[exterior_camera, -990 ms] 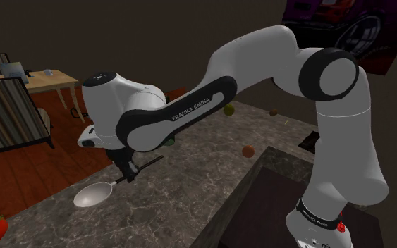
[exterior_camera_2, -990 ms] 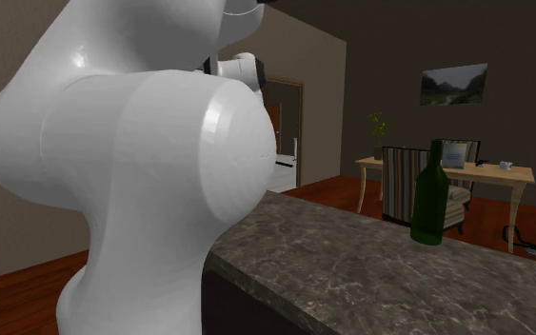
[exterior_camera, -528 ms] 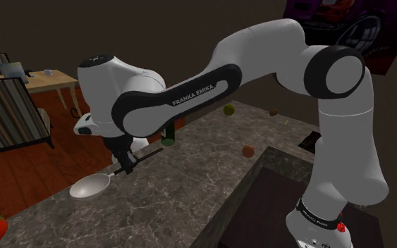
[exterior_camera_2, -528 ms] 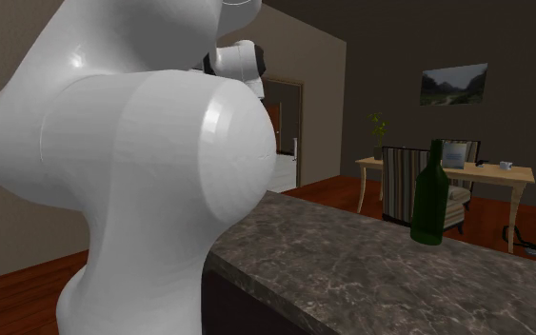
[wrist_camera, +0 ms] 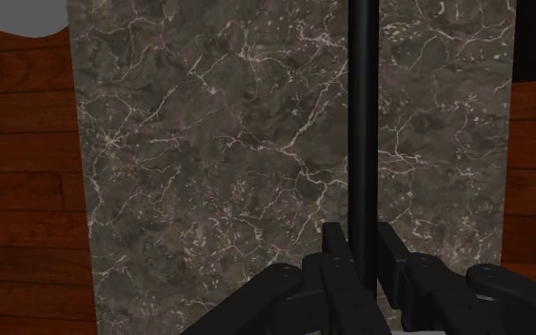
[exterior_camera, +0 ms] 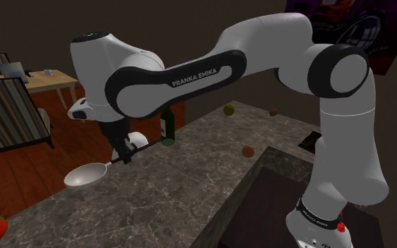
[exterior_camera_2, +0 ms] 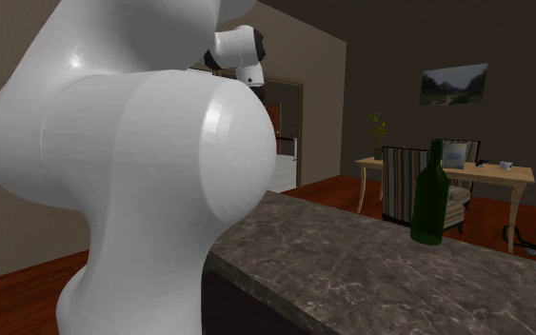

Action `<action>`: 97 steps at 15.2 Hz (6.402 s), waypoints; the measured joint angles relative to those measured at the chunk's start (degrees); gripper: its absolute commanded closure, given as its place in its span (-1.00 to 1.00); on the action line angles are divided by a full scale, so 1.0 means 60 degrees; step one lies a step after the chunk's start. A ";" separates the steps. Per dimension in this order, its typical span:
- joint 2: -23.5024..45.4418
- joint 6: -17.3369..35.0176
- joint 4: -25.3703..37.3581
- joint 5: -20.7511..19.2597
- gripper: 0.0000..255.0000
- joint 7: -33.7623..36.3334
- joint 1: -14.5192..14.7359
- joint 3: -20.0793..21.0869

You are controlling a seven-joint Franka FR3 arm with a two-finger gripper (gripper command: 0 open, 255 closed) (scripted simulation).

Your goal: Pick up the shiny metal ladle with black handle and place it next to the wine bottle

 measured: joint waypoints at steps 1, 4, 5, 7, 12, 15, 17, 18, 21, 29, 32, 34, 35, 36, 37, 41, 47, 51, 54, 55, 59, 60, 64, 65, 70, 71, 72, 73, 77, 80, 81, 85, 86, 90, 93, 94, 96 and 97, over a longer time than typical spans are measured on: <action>-0.0047 -0.0105 0.0062 0.0019 1.00 -0.0024 -0.0003 0.0006; -0.0078 -0.0460 0.0396 0.0049 1.00 -0.0091 0.0018 0.0019; -0.0083 -0.0553 0.0483 0.0053 1.00 -0.0090 0.0035 0.0026; -0.0108 -0.0804 0.0718 0.0074 1.00 -0.0157 0.0038 0.0030; -0.0012 -0.1467 0.1483 0.0069 1.00 -0.0263 0.0114 0.0037; 0.0026 -0.1817 0.1875 0.0065 1.00 -0.0305 0.0164 0.0045; -0.0237 -0.1721 0.1563 0.0158 1.00 -0.0526 -0.0057 0.0002; -0.0404 -0.1589 0.1296 0.0217 1.00 -0.0670 -0.0209 -0.0035; -0.0949 -0.1337 0.0636 0.0426 1.00 -0.1313 -0.0764 -0.0212; -0.2075 -0.0533 -0.0960 0.0876 1.00 -0.3021 -0.2016 -0.0816; -0.2313 -0.0329 -0.1302 0.0985 1.00 -0.3617 -0.2387 -0.1057; -0.2334 -0.0299 -0.1286 0.1038 1.00 -0.4062 -0.2642 -0.1239; -0.2447 -0.0244 -0.1415 0.1081 1.00 -0.4289 -0.2778 -0.1332; -0.2511 -0.0216 -0.1472 0.1116 1.00 -0.4510 -0.2905 -0.1423; -0.2439 -0.0178 -0.1403 0.1125 1.00 -0.4725 -0.3025 -0.1517; -0.2350 -0.0081 -0.1291 0.1220 1.00 -0.5613 -0.3527 -0.1891; -0.2076 0.0059 -0.1002 0.1365 1.00 -0.6857 -0.4242 -0.2398; -0.1839 0.0334 -0.0976 0.1424 1.00 -0.7368 -0.4555 -0.2610; -0.1822 0.0679 -0.1301 0.1416 1.00 -0.7375 -0.4583 -0.2627; -0.1819 0.0801 -0.1422 0.1408 1.00 -0.7350 -0.4578 -0.2624; -0.1739 0.1292 -0.1839 0.1378 1.00 -0.7278 -0.4573 -0.2625; -0.1711 0.1404 -0.1922 0.1373 1.00 -0.7280 -0.4583 -0.2632; -0.1642 0.1893 -0.2345 0.1342 1.00 -0.7220 -0.4589 -0.2641; -0.1635 0.1996 -0.2441 0.1334 1.00 -0.7201 -0.4587 -0.2640; -0.1479 0.2611 -0.2908 0.1278 1.00 -0.7102 -0.4581 -0.2649; -0.1409 0.2710 -0.2934 0.1270 1.00 -0.7108 -0.4592 -0.2658; -0.1380 0.2828 -0.3023 0.1261 1.00 -0.7107 -0.4604 -0.2667; -0.1341 0.2950 -0.3108 0.1247 1.00 -0.7078 -0.4598 -0.2667; -0.1150 0.3373 -0.3344 0.1193 1.00 -0.6992 -0.4584 -0.2675; -0.0964 0.3744 -0.3535 0.1147 1.00 -0.6939 -0.4585 -0.2691; -0.0918 0.3840 -0.3582 0.1136 1.00 -0.6931 -0.4590 -0.2697; -0.0713 0.4292 -0.3836 0.1072 1.00 -0.6845 -0.4581 -0.2717; -0.0687 0.4400 -0.3918 0.1057 1.00 -0.6829 -0.4581 -0.2722; -0.0372 0.4790 -0.3998 0.0989 1.00 -0.6749 -0.4569 -0.2747; -0.0158 0.5120 -0.4117 0.0928 1.00 -0.6661 -0.4546 -0.2767; -0.0082 0.5223 -0.4144 0.0911 1.00 -0.6649 -0.4547 -0.2776; 0.0055 0.5422 -0.4207 0.0874 1.00 -0.6612 -0.4544 -0.2795; 0.0133 0.5521 -0.4229 0.0857 1.00 -0.6594 -0.4543 -0.2805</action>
